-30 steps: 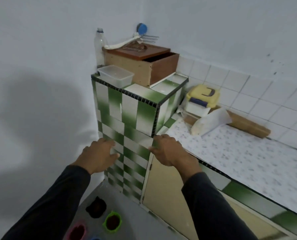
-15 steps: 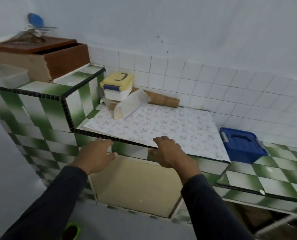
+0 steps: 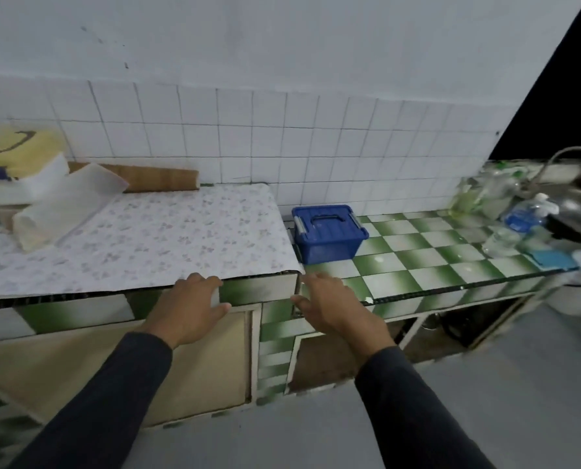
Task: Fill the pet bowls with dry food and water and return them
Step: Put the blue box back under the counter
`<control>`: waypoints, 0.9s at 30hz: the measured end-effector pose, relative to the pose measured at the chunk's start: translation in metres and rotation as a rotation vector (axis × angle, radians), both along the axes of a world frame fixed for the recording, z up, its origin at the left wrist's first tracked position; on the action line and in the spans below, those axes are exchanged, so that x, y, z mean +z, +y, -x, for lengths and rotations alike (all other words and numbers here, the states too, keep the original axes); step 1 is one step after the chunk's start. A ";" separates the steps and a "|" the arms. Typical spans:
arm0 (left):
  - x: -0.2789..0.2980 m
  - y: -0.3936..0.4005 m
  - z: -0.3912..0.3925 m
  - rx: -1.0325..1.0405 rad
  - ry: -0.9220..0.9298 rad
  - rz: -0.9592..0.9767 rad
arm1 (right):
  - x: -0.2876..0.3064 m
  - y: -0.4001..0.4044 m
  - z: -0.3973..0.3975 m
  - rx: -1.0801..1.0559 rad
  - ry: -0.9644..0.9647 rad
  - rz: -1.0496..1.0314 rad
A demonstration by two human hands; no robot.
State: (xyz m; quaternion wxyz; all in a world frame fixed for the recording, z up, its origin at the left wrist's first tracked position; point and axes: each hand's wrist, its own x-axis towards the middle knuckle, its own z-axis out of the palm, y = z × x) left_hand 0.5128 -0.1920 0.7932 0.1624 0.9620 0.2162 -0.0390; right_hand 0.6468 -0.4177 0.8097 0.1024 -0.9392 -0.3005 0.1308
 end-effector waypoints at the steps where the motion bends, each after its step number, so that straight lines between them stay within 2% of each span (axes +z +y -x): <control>1: -0.003 -0.008 -0.013 -0.028 0.007 0.003 | -0.003 -0.014 -0.008 -0.036 0.004 0.005; 7: -0.018 -0.054 -0.083 -0.161 0.032 0.007 | -0.019 -0.077 -0.045 -0.184 0.017 0.050; 14: -0.027 -0.087 -0.166 -0.266 0.058 -0.023 | -0.034 -0.116 -0.093 -0.269 0.042 0.063; 27: -0.042 -0.077 -0.326 -0.298 0.057 0.034 | -0.038 -0.103 -0.232 -0.267 0.080 0.055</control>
